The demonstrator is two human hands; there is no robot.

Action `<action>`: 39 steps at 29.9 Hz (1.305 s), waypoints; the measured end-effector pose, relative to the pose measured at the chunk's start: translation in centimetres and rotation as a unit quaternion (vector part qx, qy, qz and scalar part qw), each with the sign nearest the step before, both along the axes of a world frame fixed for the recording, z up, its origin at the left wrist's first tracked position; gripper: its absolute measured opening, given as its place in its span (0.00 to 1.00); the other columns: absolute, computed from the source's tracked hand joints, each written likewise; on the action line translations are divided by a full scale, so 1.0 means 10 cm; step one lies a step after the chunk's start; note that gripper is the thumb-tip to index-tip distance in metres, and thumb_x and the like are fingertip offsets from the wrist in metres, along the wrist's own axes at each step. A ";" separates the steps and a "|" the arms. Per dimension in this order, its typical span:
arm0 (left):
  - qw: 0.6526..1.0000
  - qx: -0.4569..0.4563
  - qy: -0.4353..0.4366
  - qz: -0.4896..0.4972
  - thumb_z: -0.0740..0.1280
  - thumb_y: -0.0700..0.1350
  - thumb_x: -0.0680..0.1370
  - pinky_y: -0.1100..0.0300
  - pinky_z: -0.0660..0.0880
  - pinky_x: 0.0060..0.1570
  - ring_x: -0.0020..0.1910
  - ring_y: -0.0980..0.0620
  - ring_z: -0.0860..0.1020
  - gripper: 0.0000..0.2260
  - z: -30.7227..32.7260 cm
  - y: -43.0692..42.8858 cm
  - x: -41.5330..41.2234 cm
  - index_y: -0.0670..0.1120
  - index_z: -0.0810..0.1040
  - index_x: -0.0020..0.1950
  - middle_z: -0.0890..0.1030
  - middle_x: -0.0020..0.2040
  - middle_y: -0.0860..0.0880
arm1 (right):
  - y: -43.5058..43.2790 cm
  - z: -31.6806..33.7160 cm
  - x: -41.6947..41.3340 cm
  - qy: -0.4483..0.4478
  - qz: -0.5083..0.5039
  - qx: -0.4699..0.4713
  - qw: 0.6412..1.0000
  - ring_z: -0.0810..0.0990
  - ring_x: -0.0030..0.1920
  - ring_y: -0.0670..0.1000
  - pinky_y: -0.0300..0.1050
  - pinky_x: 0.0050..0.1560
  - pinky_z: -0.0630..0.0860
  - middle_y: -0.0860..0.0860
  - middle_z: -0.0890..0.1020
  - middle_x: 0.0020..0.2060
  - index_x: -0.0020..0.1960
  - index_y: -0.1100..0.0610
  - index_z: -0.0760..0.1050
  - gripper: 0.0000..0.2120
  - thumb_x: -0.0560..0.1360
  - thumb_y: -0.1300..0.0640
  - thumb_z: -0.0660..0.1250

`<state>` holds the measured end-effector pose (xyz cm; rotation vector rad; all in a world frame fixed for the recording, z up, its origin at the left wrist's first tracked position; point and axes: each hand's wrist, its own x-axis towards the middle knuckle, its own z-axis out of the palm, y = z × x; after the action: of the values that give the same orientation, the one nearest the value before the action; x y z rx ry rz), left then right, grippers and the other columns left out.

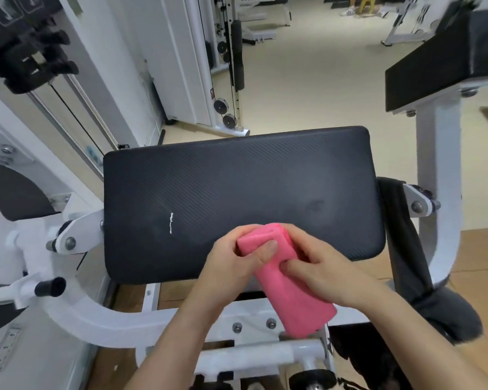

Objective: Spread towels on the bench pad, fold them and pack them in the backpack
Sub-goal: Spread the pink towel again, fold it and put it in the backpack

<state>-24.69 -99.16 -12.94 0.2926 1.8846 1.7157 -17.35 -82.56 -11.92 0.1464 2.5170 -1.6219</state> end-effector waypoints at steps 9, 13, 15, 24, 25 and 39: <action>0.995 0.027 0.052 0.082 0.73 0.53 0.68 0.47 0.80 0.40 0.41 0.50 0.80 0.13 -0.04 0.36 0.50 0.47 0.81 0.47 0.83 0.42 0.45 | 0.55 0.05 0.52 -0.067 0.075 -0.054 0.993 0.81 0.50 0.45 0.41 0.50 0.78 0.46 0.82 0.50 0.63 0.48 0.74 0.16 0.76 0.53 0.71; 0.994 -0.052 0.094 -0.019 0.69 0.61 0.64 0.62 0.77 0.45 0.46 0.58 0.81 0.19 -0.02 0.62 0.74 0.52 0.81 0.49 0.84 0.45 0.54 | 0.87 -0.02 0.80 -0.073 0.110 -0.036 0.990 0.79 0.51 0.42 0.39 0.51 0.77 0.44 0.81 0.51 0.65 0.46 0.72 0.16 0.79 0.59 0.66; 0.984 -0.122 0.121 -0.042 0.66 0.68 0.63 0.67 0.72 0.39 0.39 0.63 0.77 0.19 -0.01 0.83 0.94 0.55 0.77 0.43 0.81 0.39 0.60 | 1.06 -0.08 0.96 -0.056 0.137 -0.016 0.989 0.78 0.58 0.41 0.45 0.60 0.75 0.41 0.80 0.58 0.69 0.44 0.70 0.20 0.80 0.58 0.65; 0.964 -0.182 0.182 0.072 0.63 0.58 0.79 0.60 0.74 0.40 0.38 0.62 0.75 0.09 -0.35 1.90 2.06 0.54 0.71 0.45 0.77 0.39 0.58 | 2.15 -0.25 1.83 -0.100 0.210 0.065 0.970 0.80 0.44 0.41 0.38 0.43 0.77 0.40 0.81 0.45 0.58 0.43 0.73 0.15 0.74 0.43 0.70; 0.962 -0.191 0.181 0.077 0.61 0.58 0.80 0.57 0.75 0.41 0.39 0.60 0.76 0.09 -0.41 1.98 2.15 0.54 0.70 0.47 0.77 0.39 0.57 | 2.24 -0.28 1.90 -0.092 0.210 0.074 0.971 0.79 0.43 0.40 0.36 0.42 0.75 0.40 0.81 0.43 0.57 0.43 0.74 0.13 0.74 0.44 0.70; 0.876 -0.464 0.003 -0.127 0.67 0.59 0.74 0.58 0.69 0.42 0.53 0.49 0.77 0.20 -1.43 1.98 2.27 0.47 0.70 0.57 0.79 0.55 0.50 | 2.65 -0.97 2.13 -0.029 0.140 0.371 0.918 0.76 0.44 0.45 0.49 0.40 0.77 0.41 0.74 0.44 0.53 0.44 0.73 0.09 0.74 0.46 0.62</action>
<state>-1.97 -79.35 -27.24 0.1416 2.3045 0.5069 3.91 -56.02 -21.59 -0.0877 2.7997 -0.4978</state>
